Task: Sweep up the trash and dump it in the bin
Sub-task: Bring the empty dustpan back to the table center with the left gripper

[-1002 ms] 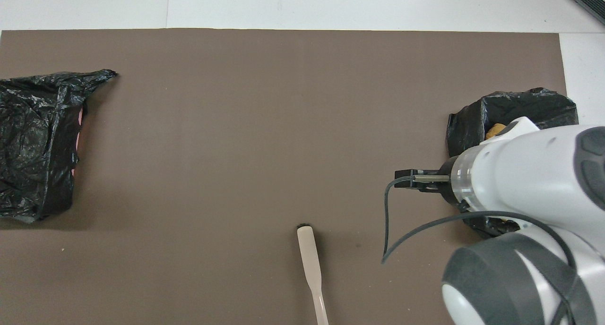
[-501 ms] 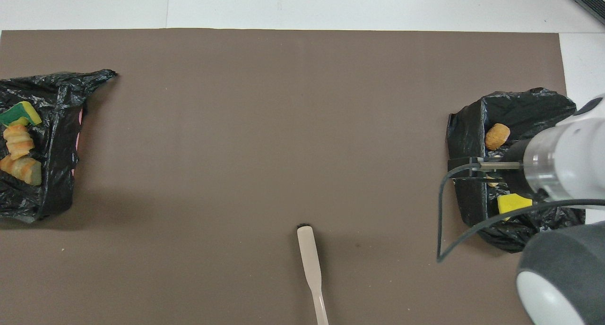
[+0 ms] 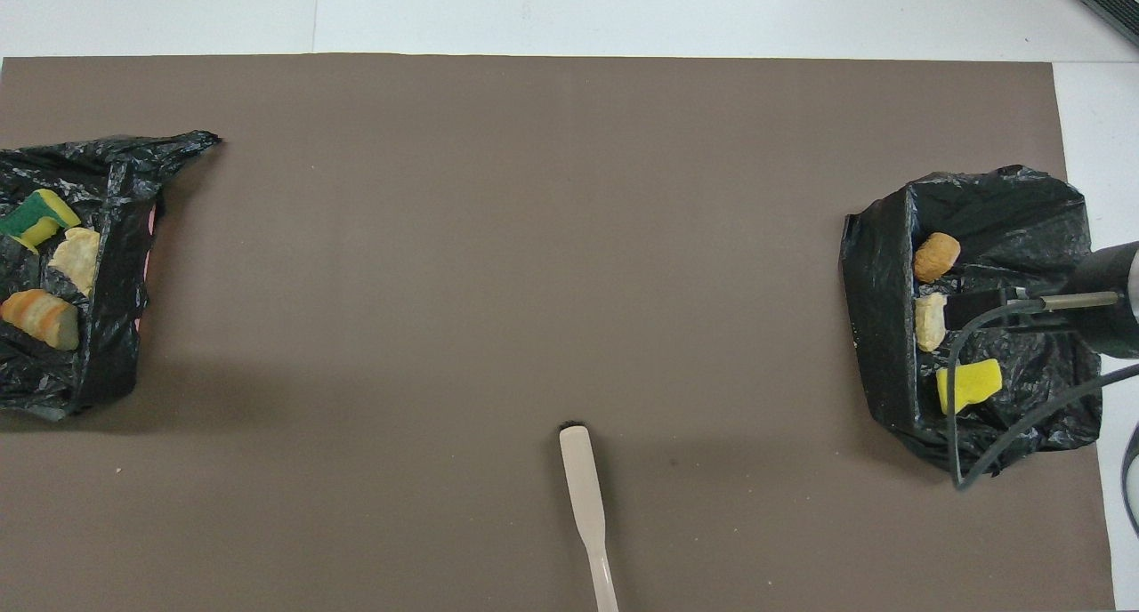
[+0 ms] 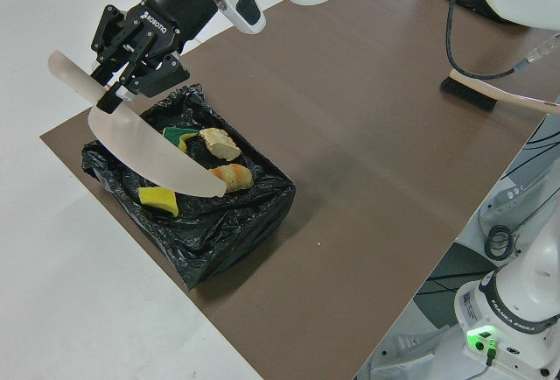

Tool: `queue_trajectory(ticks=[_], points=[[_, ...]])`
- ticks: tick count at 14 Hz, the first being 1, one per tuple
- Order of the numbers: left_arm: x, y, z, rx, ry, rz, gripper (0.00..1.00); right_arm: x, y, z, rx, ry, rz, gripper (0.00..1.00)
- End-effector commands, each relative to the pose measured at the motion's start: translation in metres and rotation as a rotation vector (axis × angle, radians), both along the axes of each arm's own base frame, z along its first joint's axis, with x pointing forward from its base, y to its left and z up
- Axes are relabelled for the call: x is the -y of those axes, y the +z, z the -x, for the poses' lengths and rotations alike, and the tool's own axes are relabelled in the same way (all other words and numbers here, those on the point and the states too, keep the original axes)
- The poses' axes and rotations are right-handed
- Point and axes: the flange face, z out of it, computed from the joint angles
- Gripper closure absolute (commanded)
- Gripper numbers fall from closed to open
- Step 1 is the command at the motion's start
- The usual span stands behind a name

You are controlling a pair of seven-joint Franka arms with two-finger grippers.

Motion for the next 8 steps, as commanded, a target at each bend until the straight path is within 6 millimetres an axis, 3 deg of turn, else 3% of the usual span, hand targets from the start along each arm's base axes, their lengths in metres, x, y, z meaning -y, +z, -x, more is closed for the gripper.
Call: queue_trajectory(ticks=[1,4,8], points=[[0.040,0.002,0.004,0.031,0.049,-0.018,1.00,0.018,0.003,-0.002,-0.014,0.035,-0.003,0.00],[0.087,-0.007,0.006,0.080,0.161,0.041,1.00,0.014,0.002,-0.004,-0.009,0.033,-0.004,0.00],[0.152,-0.024,0.021,0.165,0.389,0.214,1.00,0.028,-0.003,-0.008,-0.021,0.018,-0.020,0.00]])
